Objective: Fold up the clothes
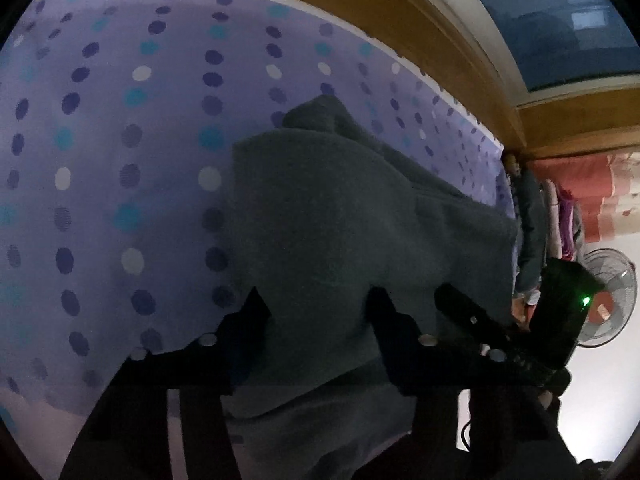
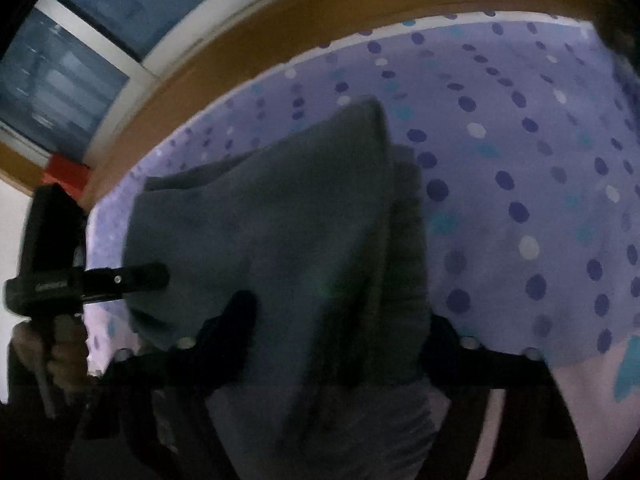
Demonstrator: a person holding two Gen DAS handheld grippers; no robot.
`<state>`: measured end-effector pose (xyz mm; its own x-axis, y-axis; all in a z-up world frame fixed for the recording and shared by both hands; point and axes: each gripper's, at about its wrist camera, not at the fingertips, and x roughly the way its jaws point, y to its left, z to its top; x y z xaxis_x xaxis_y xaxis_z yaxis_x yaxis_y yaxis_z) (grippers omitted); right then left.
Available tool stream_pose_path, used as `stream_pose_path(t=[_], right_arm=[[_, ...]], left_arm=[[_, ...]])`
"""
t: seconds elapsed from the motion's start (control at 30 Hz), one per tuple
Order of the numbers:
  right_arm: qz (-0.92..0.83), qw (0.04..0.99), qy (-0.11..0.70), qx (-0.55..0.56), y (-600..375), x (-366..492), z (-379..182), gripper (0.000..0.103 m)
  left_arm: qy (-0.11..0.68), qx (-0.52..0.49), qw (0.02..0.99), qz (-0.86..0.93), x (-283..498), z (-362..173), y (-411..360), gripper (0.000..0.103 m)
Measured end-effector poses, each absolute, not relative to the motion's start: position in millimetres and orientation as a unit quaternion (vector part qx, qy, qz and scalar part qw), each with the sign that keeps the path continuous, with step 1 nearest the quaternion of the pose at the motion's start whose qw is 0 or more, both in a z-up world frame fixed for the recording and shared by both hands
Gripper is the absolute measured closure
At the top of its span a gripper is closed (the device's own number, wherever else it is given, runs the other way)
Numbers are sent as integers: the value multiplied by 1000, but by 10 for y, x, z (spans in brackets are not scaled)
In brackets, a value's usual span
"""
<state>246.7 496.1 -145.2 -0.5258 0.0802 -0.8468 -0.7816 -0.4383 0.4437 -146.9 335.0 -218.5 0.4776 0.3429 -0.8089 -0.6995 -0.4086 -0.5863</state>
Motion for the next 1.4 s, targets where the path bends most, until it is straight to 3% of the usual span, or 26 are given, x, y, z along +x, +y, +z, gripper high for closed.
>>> stream_pose_path(t=[0.1, 0.17, 0.2, 0.3, 0.37, 0.4, 0.47, 0.53, 0.63, 0.8, 1.03, 1.23, 1.4], right_arm=[[754, 278, 462, -376, 4916, 2518, -1430, 64], [749, 272, 493, -350, 4915, 2621, -1473, 66], [746, 266, 511, -335, 4919, 2680, -1490, 68], [743, 262, 531, -311, 4930, 2784, -1541, 70], [745, 265, 532, -302, 4893, 2830, -1497, 71], [746, 267, 532, -299, 4878, 2848, -1482, 71], [746, 272, 533, -291, 4834, 2835, -1457, 71], [748, 275, 534, -282, 4780, 2844, -1401, 71], [755, 277, 523, -283, 4786, 2677, -1427, 72], [730, 280, 579, -230, 4735, 2821, -1363, 74], [757, 336, 547, -123, 4076, 3534, -522, 74], [776, 388, 495, -50, 3686, 4410, -11, 74], [785, 420, 453, -41, 3652, 5272, 309, 74]], left_arm=[[116, -682, 529, 492, -1482, -2213, 3335, 59], [105, -684, 529, 491, -1491, -2231, 3326, 45], [100, -685, 529, 490, -1496, -2241, 3321, 32], [84, -689, 530, 488, -1510, -2268, 3306, 29], [73, -691, 530, 486, -1519, -2287, 3296, 35], [68, -692, 531, 485, -1523, -2296, 3291, 46], [58, -696, 529, 482, -1543, -2325, 3277, 55], [42, -705, 527, 474, -1578, -2373, 3242, 72], [16, -714, 529, 459, -1613, -2377, 3183, 82], [-10, -710, 560, 426, -1520, -2147, 3128, 84], [4, -658, 659, 364, -1048, -1412, 3150, 84], [49, -581, 741, 335, 30, -743, 3326, 84], [54, -555, 764, 324, 1069, -511, 3493, 84]])
